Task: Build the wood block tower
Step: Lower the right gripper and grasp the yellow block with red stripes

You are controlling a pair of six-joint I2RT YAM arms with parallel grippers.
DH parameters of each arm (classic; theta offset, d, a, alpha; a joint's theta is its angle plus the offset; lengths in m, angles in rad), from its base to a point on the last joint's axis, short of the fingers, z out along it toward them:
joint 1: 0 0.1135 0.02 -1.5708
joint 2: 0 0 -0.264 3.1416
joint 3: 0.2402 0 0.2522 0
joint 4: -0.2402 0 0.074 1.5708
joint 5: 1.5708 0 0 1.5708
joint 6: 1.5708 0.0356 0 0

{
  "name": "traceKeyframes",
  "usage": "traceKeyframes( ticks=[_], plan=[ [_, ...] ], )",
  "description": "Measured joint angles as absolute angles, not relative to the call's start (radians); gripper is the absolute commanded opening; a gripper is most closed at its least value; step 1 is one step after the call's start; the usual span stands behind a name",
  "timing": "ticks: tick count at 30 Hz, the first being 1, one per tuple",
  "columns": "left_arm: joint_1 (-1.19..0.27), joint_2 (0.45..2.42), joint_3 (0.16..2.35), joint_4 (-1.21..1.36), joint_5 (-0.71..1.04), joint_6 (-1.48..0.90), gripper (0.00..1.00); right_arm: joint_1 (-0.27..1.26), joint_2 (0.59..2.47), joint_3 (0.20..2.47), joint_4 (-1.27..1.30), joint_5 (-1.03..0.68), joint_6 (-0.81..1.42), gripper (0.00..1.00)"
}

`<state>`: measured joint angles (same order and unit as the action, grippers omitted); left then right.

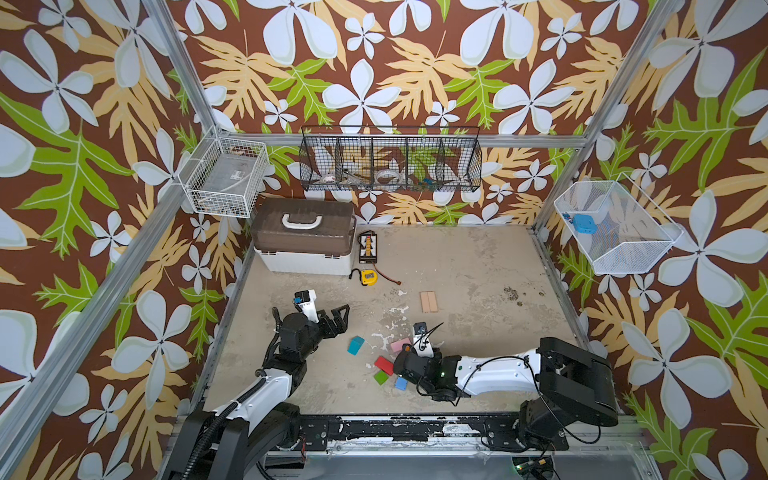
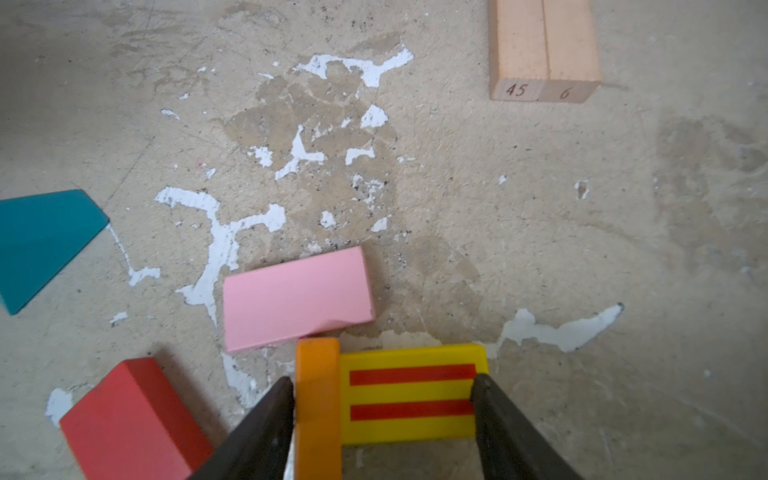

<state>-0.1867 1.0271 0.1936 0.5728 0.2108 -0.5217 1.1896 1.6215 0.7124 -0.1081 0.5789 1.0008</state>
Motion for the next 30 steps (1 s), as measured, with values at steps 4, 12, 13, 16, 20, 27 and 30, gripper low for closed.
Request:
traceKeyframes(
  ticks=[4, 12, 13, 16, 20, 27, 30],
  plan=[
    [-0.187, 1.027, 0.194, 0.576, 0.211, -0.522, 1.0, 1.16, 1.625, 0.689, -0.106, 0.564, 0.994, 0.78],
    [-0.187, 1.027, 0.194, 0.579, 0.211, -0.522, 1.0, 1.132, 1.568, 0.648, -0.136, 0.524, 0.963, 0.91],
    [-0.187, 1.027, 0.194, 0.579, 0.211, -0.522, 1.0, 1.126, 1.558, 0.646, -0.143, 0.523, 0.96, 0.93],
    [-0.187, 1.027, 0.194, 0.579, 0.211, -0.522, 1.0, 1.107, 1.528, 0.637, -0.154, 0.525, 0.939, 0.96],
    [-0.187, 1.027, 0.193, 0.579, 0.211, -0.522, 1.0, 1.09, 1.481, 0.627, -0.173, 0.529, 0.934, 0.97],
    [-0.187, 1.024, 0.191, 0.58, 0.212, -0.522, 1.0, 1.052, 1.375, 0.581, -0.184, 0.543, 0.922, 0.97],
    [-0.187, 1.023, 0.19, 0.58, 0.215, -0.522, 1.0, 1.035, 1.341, 0.552, -0.186, 0.543, 0.915, 0.95]
  ],
)
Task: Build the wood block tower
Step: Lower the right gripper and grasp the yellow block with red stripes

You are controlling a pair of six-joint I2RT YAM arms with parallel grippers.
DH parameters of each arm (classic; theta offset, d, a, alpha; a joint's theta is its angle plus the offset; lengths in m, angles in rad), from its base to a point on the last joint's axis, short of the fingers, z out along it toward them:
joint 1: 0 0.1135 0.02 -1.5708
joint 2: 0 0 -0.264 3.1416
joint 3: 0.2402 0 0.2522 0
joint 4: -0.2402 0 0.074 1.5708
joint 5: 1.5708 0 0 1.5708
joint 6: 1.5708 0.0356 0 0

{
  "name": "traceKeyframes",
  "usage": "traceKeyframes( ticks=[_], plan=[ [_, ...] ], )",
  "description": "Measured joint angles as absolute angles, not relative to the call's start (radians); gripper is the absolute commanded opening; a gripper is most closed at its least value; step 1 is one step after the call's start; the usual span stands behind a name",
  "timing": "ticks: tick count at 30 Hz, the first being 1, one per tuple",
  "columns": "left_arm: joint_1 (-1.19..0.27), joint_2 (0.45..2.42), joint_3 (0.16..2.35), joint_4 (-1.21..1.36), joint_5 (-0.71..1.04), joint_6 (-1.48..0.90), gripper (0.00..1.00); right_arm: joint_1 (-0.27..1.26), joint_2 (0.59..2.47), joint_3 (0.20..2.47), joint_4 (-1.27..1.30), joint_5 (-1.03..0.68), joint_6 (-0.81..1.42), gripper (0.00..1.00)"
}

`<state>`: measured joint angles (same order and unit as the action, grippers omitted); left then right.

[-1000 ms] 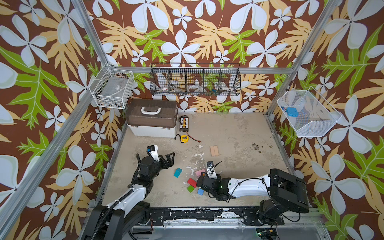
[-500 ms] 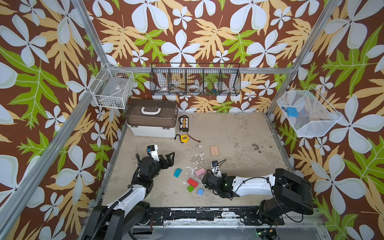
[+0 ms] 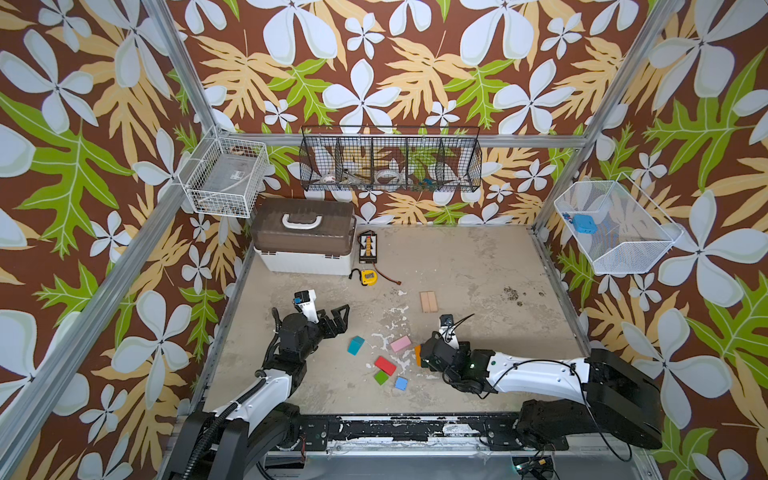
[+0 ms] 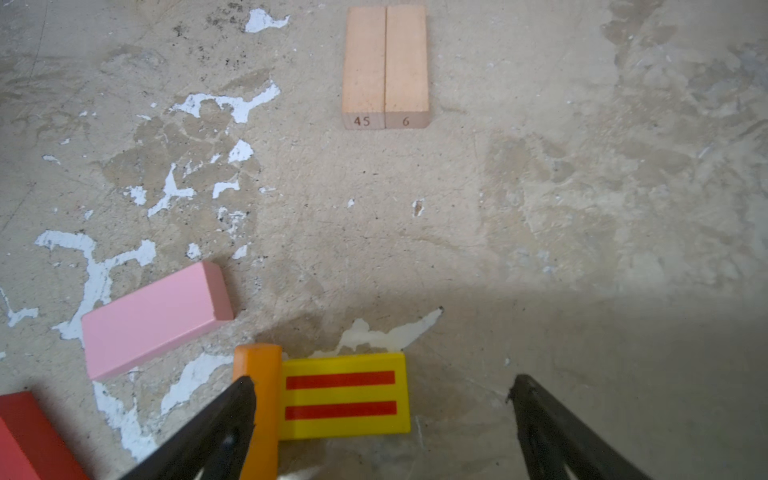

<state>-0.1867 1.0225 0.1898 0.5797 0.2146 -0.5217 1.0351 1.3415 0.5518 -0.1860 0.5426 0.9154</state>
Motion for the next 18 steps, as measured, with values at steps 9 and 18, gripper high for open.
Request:
traceKeyframes(
  ticks=[9, 18],
  plan=[
    [-0.187, 1.021, 0.189, 0.58, 0.215, -0.522, 1.0, 0.988, 1.364, 0.524, -0.16, 0.505, 0.895, 0.92],
    [-0.187, 1.021, 0.189, 0.58, 0.215, -0.522, 1.0, 0.989, 1.47, 0.572, -0.083, 0.435, 0.856, 0.91]
  ],
)
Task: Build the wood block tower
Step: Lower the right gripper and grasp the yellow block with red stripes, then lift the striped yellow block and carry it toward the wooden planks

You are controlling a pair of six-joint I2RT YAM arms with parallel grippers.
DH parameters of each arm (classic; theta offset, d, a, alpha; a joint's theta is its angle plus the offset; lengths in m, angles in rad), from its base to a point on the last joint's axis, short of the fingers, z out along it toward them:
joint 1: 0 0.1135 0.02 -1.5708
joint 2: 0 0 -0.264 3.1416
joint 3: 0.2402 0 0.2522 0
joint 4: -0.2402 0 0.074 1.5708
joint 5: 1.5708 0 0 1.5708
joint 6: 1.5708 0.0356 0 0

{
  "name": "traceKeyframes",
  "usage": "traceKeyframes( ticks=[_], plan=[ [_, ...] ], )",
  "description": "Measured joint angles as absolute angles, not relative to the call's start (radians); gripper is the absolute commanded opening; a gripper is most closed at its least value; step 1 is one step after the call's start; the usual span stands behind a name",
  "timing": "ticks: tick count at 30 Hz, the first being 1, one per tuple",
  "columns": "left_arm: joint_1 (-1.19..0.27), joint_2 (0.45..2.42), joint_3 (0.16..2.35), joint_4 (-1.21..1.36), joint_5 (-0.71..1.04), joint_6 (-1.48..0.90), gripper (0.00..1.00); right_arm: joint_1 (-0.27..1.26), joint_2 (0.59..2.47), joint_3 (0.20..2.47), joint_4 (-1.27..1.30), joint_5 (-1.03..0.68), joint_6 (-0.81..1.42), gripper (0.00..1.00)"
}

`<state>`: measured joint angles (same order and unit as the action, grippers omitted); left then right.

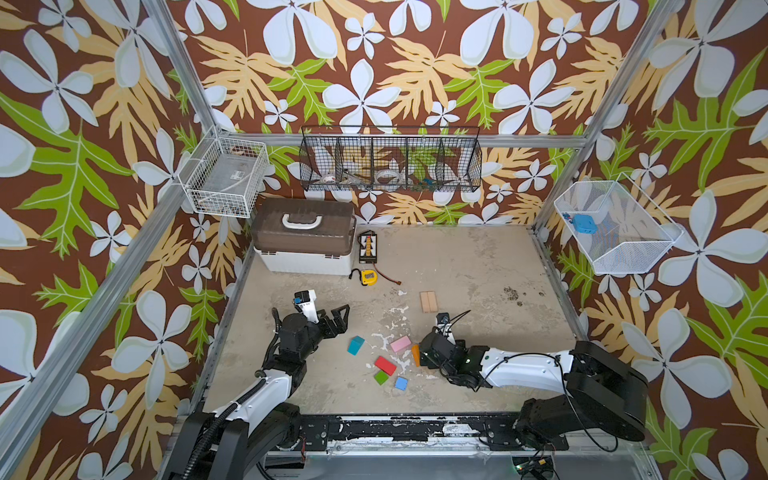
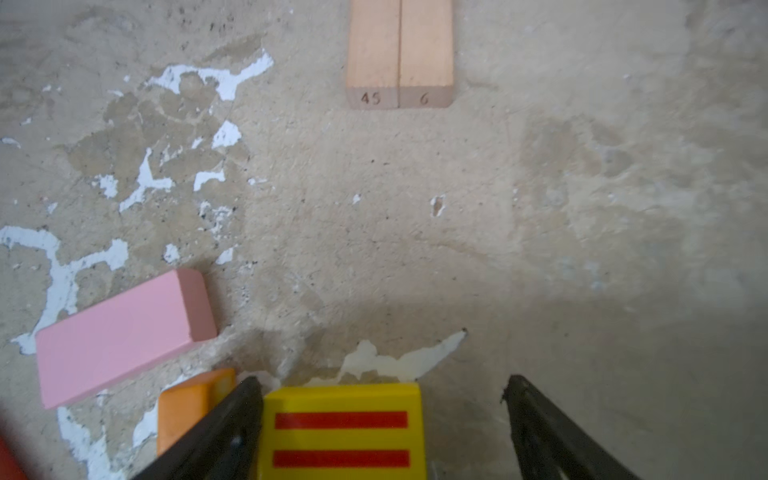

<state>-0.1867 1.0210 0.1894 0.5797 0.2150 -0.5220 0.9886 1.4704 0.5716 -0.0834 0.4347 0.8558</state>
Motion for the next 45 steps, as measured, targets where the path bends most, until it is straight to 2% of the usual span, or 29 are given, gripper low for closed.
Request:
traceKeyframes(
  ticks=[8, 28, 38, 45],
  plan=[
    [-0.187, 1.021, 0.189, 0.58, 0.215, -0.522, 1.0, 0.989, 1.493, 0.574, -0.084, 0.446, 0.853, 0.87],
    [-0.187, 1.021, 0.189, 0.58, 0.215, -0.522, 1.0, 0.987, 1.474, 0.559, -0.106, 0.477, 0.868, 0.5],
    [-0.208, 1.02, 0.172, 0.611, 0.243, -0.521, 1.0, 0.981, 1.391, 0.609, -0.182, 0.516, 0.868, 0.43],
    [-0.289, 1.021, 0.172, 0.633, 0.239, -0.483, 1.0, 0.884, 1.394, 0.694, -0.202, 0.532, 0.839, 0.3]
  ],
)
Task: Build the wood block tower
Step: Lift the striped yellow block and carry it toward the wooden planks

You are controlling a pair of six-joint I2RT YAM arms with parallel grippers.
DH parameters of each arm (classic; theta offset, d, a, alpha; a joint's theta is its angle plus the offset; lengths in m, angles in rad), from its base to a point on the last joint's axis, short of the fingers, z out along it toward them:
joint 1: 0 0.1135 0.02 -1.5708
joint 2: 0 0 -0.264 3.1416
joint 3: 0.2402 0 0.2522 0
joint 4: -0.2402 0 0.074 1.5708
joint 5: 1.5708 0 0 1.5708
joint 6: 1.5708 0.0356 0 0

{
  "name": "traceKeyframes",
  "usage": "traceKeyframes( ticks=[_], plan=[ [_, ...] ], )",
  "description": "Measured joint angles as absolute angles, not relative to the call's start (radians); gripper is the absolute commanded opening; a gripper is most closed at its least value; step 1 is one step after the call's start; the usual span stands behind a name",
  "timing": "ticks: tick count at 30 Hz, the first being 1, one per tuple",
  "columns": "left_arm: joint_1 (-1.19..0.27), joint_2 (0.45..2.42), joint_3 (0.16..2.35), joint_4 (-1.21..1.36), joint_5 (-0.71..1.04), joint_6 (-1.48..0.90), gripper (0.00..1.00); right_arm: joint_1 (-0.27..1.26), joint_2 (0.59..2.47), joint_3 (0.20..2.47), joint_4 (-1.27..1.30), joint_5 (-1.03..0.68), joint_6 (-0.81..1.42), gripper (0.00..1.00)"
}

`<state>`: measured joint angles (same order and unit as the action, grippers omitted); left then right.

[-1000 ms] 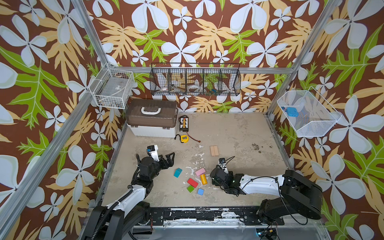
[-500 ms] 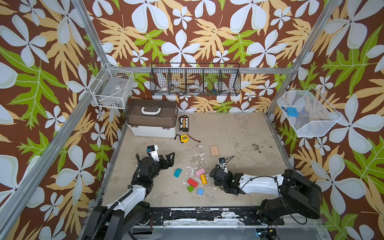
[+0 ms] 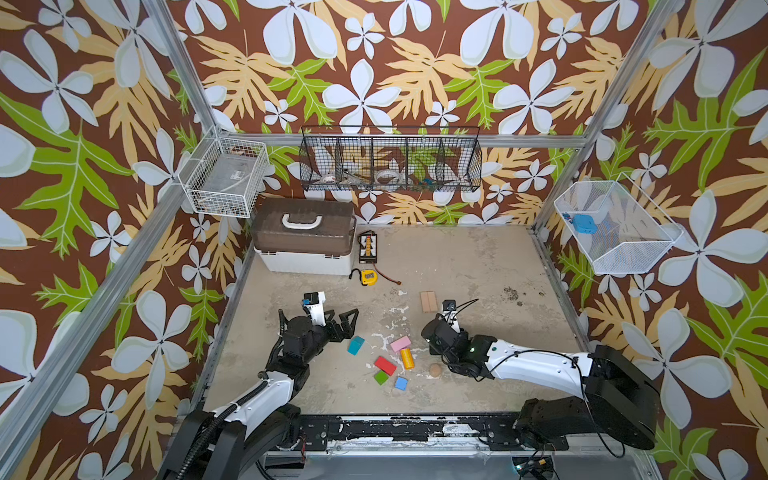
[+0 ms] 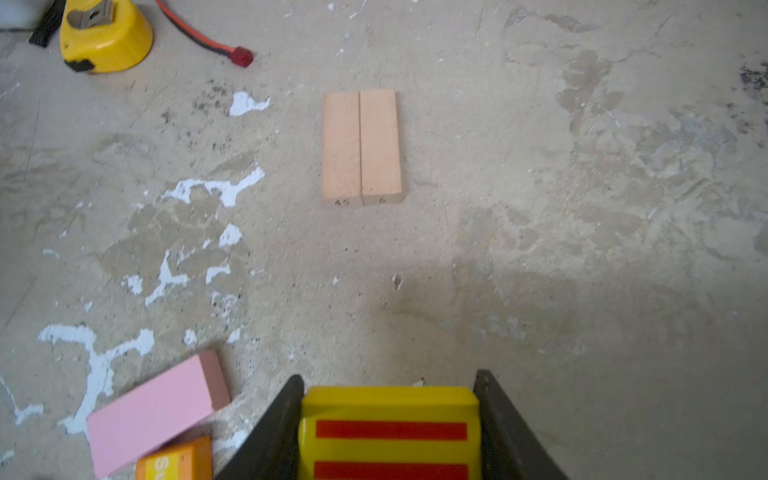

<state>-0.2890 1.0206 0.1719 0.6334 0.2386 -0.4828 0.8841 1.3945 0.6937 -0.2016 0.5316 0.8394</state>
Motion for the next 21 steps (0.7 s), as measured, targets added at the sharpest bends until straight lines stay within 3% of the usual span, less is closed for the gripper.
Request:
traceKeyframes(
  ticks=[12, 21],
  plan=[
    [-0.322, 1.074, 0.206, 0.631, 0.21, -0.447, 1.0, 0.744, 1.471, 0.811, -0.194, 0.517, 0.784, 0.26],
    [-0.326, 1.091, 0.216, 0.624, 0.191, -0.444, 1.0, 0.686, 1.48, 0.965, -0.21, 0.508, 0.746, 0.3]
  ],
)
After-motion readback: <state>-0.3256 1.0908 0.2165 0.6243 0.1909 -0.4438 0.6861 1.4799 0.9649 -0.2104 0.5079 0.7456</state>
